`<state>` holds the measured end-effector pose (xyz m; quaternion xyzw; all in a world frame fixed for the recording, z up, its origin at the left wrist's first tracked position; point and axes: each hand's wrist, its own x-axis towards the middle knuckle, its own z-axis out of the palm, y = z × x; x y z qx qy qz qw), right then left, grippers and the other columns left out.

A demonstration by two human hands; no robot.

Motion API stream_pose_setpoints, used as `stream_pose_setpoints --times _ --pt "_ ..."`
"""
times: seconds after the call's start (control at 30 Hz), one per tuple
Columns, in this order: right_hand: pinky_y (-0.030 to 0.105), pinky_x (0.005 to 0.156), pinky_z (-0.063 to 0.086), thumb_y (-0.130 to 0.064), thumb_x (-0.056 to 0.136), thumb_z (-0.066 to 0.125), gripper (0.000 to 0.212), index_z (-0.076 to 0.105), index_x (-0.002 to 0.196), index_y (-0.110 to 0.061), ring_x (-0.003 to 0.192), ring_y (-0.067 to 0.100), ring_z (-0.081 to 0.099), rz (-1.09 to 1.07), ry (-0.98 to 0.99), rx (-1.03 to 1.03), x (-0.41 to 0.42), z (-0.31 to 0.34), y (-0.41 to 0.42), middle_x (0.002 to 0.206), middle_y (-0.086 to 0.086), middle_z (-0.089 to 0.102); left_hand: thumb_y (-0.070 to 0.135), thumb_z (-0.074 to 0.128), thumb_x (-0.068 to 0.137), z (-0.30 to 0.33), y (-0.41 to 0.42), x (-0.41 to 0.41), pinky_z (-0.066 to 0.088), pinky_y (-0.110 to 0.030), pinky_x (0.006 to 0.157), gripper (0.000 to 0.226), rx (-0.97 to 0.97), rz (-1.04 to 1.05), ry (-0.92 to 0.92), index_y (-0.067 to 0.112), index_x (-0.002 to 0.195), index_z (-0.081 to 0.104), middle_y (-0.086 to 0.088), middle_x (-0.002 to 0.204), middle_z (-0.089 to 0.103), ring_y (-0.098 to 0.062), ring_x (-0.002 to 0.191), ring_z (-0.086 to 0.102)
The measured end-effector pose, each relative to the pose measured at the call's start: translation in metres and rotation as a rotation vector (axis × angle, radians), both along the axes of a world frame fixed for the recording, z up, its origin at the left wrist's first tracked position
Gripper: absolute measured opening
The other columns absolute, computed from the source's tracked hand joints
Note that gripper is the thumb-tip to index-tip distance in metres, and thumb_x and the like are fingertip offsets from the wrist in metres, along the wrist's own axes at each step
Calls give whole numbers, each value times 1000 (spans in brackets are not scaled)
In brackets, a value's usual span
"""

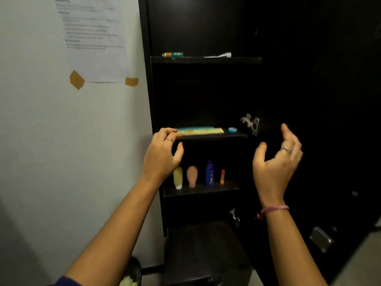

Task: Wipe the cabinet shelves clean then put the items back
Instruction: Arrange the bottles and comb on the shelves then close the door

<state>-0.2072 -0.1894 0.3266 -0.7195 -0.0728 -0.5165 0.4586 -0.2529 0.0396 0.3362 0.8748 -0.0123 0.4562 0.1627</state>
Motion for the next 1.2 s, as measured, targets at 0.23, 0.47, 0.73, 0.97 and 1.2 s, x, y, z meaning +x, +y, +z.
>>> stream_pose_setpoints --times 0.23,0.47,0.73,0.97,1.2 --pt "29 115 18 -17 85 57 55 42 136 -4 135 29 29 -299 -42 146 -64 -38 -51 145 20 31 13 59 87 -71 13 -84 41 -22 91 24 -106 10 184 10 110 65 -5 114 56 -20 108 53" --pt "18 114 11 -23 86 52 71 21 145 0 140 29 21 -250 92 225 -65 -41 -79 151 19 18 14 58 88 -112 14 -135 37 -18 85 24 -201 40 309 11 111 64 -5 113 56 -18 108 54" --pt "38 108 29 -34 89 43 57 36 139 -10 130 22 41 -155 248 400 -53 -42 -123 139 9 46 15 56 90 -118 17 -155 39 -18 83 24 -257 68 320 13 113 63 -2 113 56 -15 107 53" --pt "11 88 44 -26 94 44 39 52 126 -6 105 16 58 63 137 488 -69 -47 -123 123 17 57 15 55 90 -117 -1 -152 38 -16 79 23 -275 17 290 13 111 63 -1 111 55 -7 99 49" --pt "12 81 49 -27 92 56 19 53 107 -38 91 5 59 200 88 390 -108 -57 -83 109 8 61 15 55 90 -117 -9 -149 38 -13 76 22 -285 -23 265 14 111 63 2 111 54 -10 93 54"
